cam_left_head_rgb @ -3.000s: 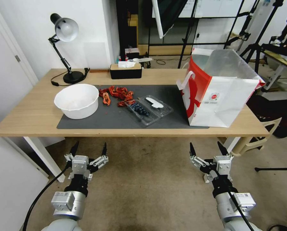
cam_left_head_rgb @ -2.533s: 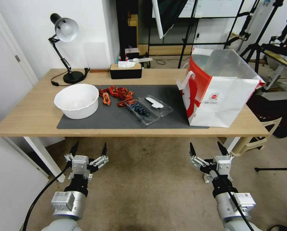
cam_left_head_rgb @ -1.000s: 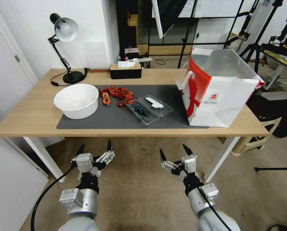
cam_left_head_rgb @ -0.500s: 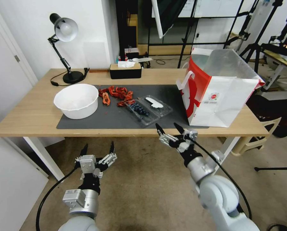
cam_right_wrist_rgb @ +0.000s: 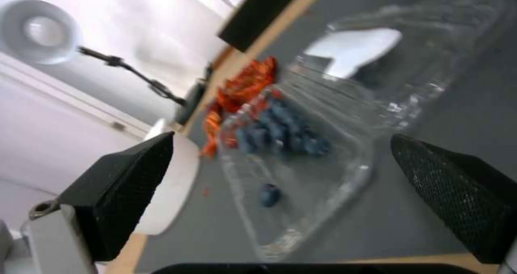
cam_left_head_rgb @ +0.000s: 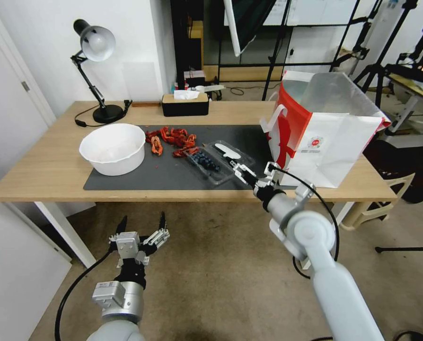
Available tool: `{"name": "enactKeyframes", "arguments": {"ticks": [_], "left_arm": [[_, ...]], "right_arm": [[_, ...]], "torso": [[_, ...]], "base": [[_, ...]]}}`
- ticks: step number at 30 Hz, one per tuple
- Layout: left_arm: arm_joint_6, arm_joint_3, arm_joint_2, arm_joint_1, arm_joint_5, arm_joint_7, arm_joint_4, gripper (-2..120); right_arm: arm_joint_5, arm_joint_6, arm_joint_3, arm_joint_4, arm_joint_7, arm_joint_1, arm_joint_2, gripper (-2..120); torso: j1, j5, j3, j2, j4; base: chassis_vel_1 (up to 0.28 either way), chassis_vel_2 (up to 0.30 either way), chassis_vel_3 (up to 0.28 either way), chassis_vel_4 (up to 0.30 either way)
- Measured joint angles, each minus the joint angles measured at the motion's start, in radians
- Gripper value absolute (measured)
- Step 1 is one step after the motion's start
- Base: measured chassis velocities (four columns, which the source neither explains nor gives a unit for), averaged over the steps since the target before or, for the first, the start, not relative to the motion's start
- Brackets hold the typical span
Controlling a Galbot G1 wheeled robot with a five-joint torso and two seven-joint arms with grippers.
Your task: Close the takeout container lid, then place the container into the takeout bag.
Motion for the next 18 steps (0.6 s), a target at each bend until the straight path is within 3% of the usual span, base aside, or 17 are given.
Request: {"name": "enactKeyframes", "arguments": {"ticks": [5, 18], "left_arm": [[-0.007, -0.003, -0.003, 0.0, 0.001, -0.002, 0.009, 100], [-0.014, -0.006, -0.006, 0.003, 0.002, -0.004, 0.014, 100]], "right_arm": [[0.053, -0.049, -0.006, -0.037, 0.09, 0.039, 0.0, 100], [0.074, -0.071, -0.031, -0.1, 0.125, 0.095, 0.028, 100]], "torso": [[0.0, -0.0001, 0.0, 0.0, 0.0], [0.0, -0.0001, 0.0, 0.0, 0.0001]], "base": [[0.0, 0.0, 0.0, 0.0], [0.0, 0.0, 0.0, 0.0]]}}
